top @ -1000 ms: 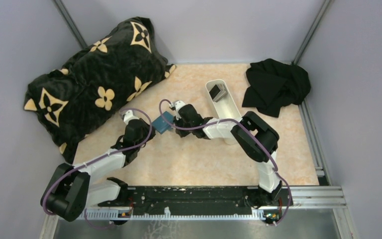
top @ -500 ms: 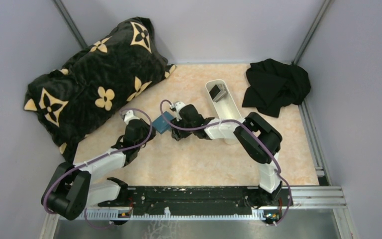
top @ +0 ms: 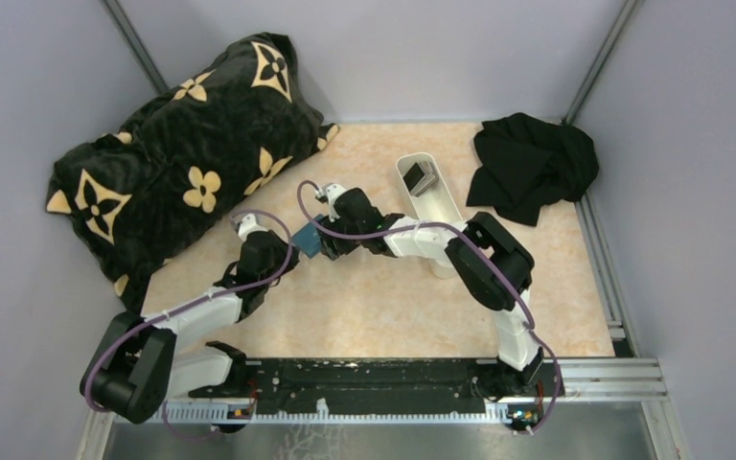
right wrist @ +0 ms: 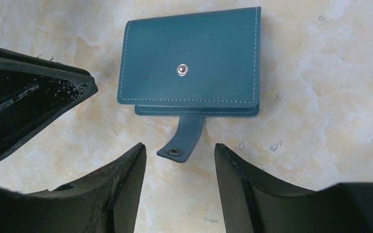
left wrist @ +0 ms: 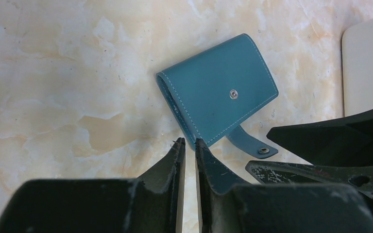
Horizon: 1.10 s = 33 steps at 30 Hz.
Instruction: Take the credit cards out of the card holder
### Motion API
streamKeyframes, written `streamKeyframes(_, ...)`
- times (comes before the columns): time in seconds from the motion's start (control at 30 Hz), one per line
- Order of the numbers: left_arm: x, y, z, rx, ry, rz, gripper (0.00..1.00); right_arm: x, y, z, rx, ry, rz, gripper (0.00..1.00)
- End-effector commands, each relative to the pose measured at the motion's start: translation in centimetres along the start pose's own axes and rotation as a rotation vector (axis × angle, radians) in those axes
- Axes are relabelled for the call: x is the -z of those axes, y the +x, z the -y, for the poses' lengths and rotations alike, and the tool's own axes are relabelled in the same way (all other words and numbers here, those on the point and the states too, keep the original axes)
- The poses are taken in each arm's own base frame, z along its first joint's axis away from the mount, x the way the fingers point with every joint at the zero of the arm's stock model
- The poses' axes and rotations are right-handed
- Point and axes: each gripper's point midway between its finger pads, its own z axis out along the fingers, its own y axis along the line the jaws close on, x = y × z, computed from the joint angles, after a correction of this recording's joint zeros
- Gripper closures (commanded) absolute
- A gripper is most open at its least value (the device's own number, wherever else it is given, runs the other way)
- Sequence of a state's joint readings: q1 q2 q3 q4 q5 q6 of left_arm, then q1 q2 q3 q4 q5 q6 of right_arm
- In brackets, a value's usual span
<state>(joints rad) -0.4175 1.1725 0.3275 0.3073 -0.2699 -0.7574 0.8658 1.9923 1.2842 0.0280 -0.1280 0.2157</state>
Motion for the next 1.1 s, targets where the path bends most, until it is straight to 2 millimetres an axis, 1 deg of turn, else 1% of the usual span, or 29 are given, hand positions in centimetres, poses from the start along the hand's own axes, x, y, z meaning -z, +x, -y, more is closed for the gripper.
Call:
streamKeyframes(0.0,0.1,-0.4,-0.1,-0.005,0.008,0.017,0.81,-0.7,-1.7,-0.3,0.035,-0.001,0.017,0.45)
streamKeyframes(0.1,0.2,-0.4,-0.3,-0.006,0.004,0.019,0.81,-1.1,-1.4,-0.5,0.039,-0.002,0.004,0.45)
streamKeyframes(0.23,0.3,-0.4,-0.7,-0.005,-0.003,0.020,0.81,-1.6,-1.0,-0.7,0.041,-0.002,-0.011,0.48)
streamKeyframes(0.4,0.3,-0.2,-1.0,0.002,-0.009,0.018,0.81,-1.5,-0.8,-0.6,0.040,0.004,-0.011,0.58)
streamKeyframes(0.5,0.3,-0.1,-1.0,0.005,-0.006,0.015,0.81,-1.4,-0.9,-0.4,0.038,0.017,-0.004,0.70)
streamKeyframes(0.57,0.2,-0.1,-1.0,0.005,-0.005,0.013,0.81,-1.4,-0.8,-0.3,0.038,0.022,-0.004,0.76)
streamKeyframes(0.67,0.2,-0.1,-1.1,0.003,-0.005,0.012,0.81,-1.4,-0.9,-0.2,0.036,0.029,0.002,0.98)
streamKeyframes(0.7,0.2,-0.1,-1.0,0.003,-0.005,0.013,0.81,-1.3,-0.9,-0.1,0.035,0.035,0.001,1.00)
streamKeyframes(0.8,0.2,-0.2,-1.1,0.001,-0.004,0.015,0.81,-1.0,-0.9,0.3,0.032,0.058,0.005,1.00)
streamKeyframes(0.93,0.3,-0.3,-0.9,0.003,0.000,0.017,0.81,-0.2,-0.3,1.0,0.022,0.071,-0.002,1.00)
streamKeyframes(1.07,0.3,-0.3,-0.6,0.007,0.018,0.013,0.81,1.3,0.4,1.9,0.016,0.095,-0.005,1.00)
